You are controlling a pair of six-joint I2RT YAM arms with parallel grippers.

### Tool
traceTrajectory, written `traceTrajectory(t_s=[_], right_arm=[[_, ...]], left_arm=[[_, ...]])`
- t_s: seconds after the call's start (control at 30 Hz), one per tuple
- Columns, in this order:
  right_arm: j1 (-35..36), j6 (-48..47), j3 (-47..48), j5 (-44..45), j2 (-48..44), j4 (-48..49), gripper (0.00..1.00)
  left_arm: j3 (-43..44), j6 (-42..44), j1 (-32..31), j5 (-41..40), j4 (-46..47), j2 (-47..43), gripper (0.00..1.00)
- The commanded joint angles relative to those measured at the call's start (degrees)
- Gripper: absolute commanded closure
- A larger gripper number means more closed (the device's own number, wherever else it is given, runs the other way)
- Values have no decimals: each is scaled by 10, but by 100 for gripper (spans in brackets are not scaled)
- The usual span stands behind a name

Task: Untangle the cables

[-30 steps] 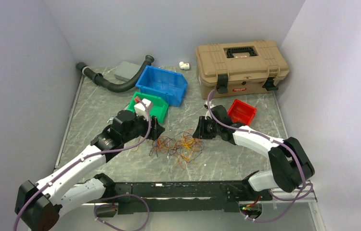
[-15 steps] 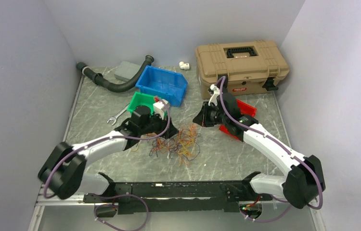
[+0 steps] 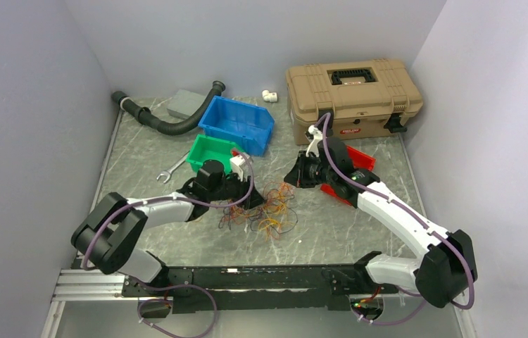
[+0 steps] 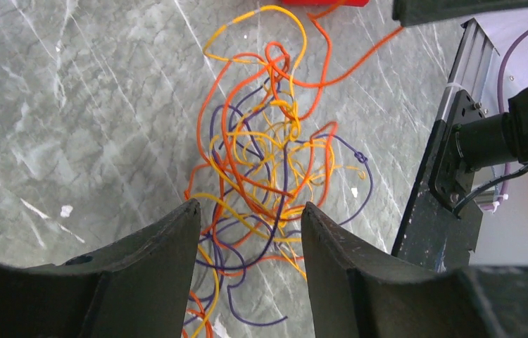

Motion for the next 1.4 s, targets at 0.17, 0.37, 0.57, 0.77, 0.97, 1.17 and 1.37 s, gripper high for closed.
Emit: traceTrajectory(t_s=[0.17,0.37,0.57,0.77,0.97,1.17,1.37], right_arm=[[2,-4,12,7,9,8,100],[2,-7,21,3,14,3,100],[2,-12,31,6,17,-4,100],[2,-6,30,19,11,-10,100],[-25,9,69,182,-25,-106,100],[-133,40,73,286,-97,-161,100],[-184,64,61,369,-161,-171,100]], left_arm=[[-10,82,-2,-45,-65,-102,42],[26,195,-53,-134,-175,-85,43],[77,259,-98,-191,-216,-38,45],[129,254,-101,-232,-236,14,92],[91,212,-96,-303,-241,-25,100],[6,92,-16,-347,-277,-145,100],[-34,5,45,-456,-375,-261,100]])
